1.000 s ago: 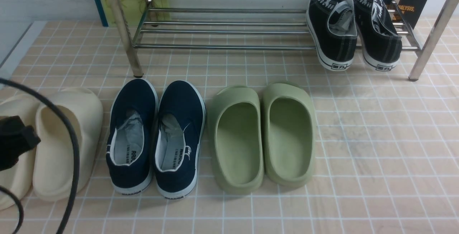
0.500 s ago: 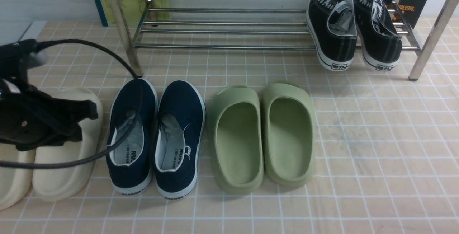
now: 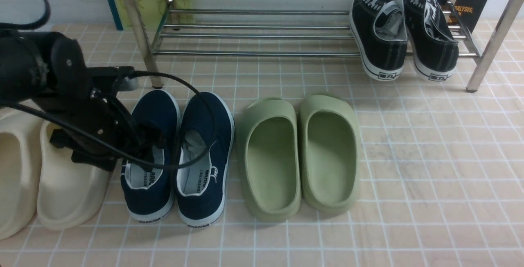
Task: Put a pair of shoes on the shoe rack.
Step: Use the left arm to grab the shoe closest to it, then use the left arm to put a shoe into the shoe rack, then use the left arm to grab the shoe closest to it, then use the left arm to put a shoe into the shoe rack
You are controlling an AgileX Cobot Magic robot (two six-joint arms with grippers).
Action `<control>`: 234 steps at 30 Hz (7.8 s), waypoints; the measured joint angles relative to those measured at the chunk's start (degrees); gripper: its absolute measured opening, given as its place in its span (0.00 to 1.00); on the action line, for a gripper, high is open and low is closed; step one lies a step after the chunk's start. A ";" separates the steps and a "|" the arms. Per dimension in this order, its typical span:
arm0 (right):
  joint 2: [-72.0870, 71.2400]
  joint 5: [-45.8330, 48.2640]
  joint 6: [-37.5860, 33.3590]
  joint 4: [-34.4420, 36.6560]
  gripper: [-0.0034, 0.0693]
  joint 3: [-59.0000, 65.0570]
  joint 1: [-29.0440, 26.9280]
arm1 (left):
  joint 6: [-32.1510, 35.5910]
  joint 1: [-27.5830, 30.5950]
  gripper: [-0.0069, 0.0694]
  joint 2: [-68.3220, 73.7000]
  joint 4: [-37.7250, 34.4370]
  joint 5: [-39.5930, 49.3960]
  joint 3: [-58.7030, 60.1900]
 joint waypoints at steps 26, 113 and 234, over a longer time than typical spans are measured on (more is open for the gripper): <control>0.00 0.00 0.00 0.00 0.37 0.00 0.00 | -7.41 -2.19 0.16 -4.94 8.46 10.93 -15.28; 0.00 0.05 0.00 -0.25 0.37 0.00 0.00 | -12.23 -12.57 0.09 35.61 25.40 13.76 -62.78; 0.00 0.05 0.00 -0.25 0.37 0.00 0.00 | -7.50 -14.50 0.15 19.53 12.55 15.38 -58.11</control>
